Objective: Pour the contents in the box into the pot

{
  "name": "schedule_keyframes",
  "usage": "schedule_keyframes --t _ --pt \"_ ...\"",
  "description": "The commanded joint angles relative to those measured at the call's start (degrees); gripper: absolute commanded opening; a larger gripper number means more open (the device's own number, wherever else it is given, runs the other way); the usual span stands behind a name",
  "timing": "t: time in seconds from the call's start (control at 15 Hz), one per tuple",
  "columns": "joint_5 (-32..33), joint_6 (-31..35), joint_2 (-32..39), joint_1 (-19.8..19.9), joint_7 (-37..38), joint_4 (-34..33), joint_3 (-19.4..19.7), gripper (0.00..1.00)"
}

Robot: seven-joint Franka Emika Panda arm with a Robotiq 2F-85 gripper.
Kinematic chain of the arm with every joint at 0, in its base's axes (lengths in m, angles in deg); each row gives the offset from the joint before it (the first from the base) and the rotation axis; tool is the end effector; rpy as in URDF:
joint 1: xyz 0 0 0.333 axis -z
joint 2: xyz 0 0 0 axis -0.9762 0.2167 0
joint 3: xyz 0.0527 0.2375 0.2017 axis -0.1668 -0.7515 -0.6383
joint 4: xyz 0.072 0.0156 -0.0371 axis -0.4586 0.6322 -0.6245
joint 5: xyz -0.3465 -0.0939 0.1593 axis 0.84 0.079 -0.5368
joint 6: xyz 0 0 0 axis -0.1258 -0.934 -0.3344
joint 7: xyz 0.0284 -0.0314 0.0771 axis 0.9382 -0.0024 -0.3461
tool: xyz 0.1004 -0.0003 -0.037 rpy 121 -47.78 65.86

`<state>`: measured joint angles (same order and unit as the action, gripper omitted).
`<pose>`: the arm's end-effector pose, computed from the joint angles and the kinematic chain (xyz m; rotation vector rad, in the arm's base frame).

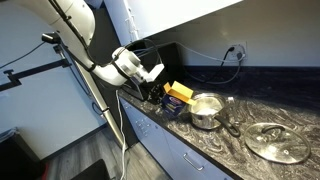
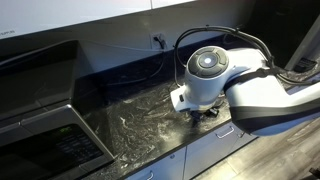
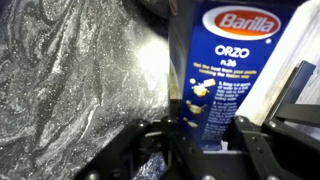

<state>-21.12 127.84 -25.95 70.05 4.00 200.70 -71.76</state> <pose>0.5323 0.2466 0.2287 1.4123 2.3425 -0.1262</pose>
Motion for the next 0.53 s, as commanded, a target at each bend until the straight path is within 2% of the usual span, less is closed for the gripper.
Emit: schedule_keyframes --t 0.0,0.27,0.47 --pt "-4.01 2.09 -2.32 0.08 -2.73 1.06 0.72 0.13" --pt "-9.64 3.21 -3.89 1.48 -6.8 1.6 0.68 0.13" --pt "-17.11 4.71 -4.38 3.51 -14.09 1.14 0.47 0.13"
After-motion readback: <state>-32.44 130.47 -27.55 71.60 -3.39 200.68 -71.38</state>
